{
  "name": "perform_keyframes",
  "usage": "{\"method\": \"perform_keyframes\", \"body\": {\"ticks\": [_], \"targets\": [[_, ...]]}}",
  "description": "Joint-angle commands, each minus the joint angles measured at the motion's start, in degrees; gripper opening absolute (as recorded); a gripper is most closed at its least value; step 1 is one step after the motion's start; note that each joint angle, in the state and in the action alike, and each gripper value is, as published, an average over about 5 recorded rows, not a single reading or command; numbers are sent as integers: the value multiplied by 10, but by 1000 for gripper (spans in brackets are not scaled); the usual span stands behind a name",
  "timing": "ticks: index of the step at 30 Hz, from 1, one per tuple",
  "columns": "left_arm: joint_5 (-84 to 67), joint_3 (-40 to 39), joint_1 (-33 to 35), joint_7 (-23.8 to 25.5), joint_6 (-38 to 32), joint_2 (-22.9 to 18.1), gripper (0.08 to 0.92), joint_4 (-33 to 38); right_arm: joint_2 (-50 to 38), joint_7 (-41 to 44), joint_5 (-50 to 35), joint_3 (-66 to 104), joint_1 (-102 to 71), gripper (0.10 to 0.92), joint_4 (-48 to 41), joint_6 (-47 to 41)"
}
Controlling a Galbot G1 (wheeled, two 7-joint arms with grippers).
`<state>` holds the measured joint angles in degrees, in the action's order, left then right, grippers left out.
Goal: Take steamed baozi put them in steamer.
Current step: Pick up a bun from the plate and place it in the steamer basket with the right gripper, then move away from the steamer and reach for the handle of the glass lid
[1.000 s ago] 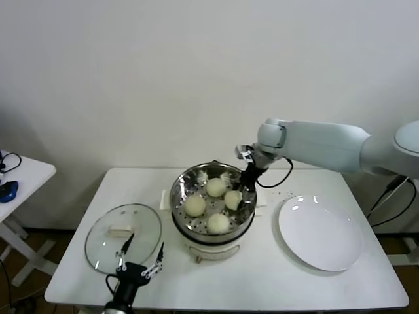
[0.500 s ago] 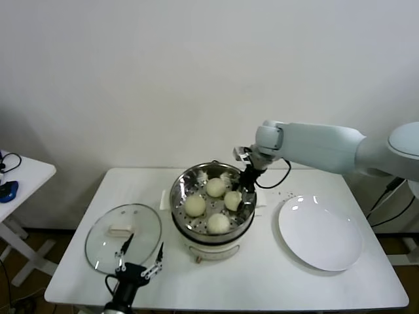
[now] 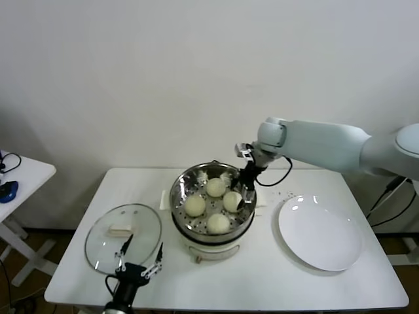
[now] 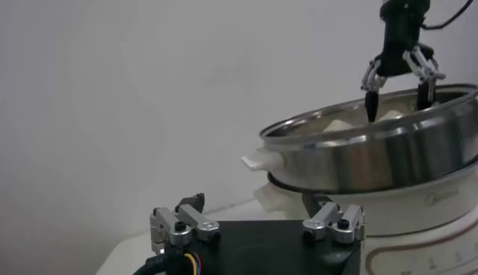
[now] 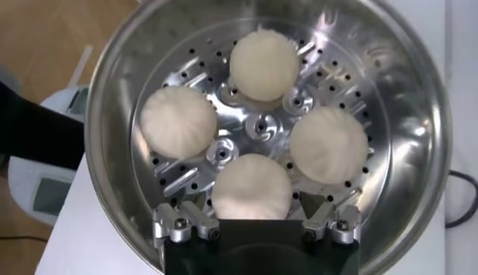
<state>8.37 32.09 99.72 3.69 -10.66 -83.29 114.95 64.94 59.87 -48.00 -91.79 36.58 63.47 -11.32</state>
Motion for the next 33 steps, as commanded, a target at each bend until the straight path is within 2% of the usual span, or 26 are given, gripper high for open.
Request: {"method": "perform_keyframes", "body": {"ticks": [1,8,12,16,20,25,33], "targets": [[6,3,-7,-7,4,2,823,-4,-67,-4,8,68,7,823,45,3],[15,12,-30,-13,13,3,823,2,-205,-54,74,181,-48,823,140,21],[18,13,-41,-15,13,5,823,1,-302,-137,105,285,-130,823,203,38],[28,9,-43,-17,14,7,823,5,-372,-206,114,446,-276,823,252,53],[50,7,-46,-20,12,8,823,5,-410,-242,135,674,-495,823,289,80],[65,11,-47,-21,21,8,823,11,-390,-281,163,959,-772,823,316,125],[155,19,-39,-35,41,11,823,27,-237,-336,215,1252,-1033,823,343,194]]}}
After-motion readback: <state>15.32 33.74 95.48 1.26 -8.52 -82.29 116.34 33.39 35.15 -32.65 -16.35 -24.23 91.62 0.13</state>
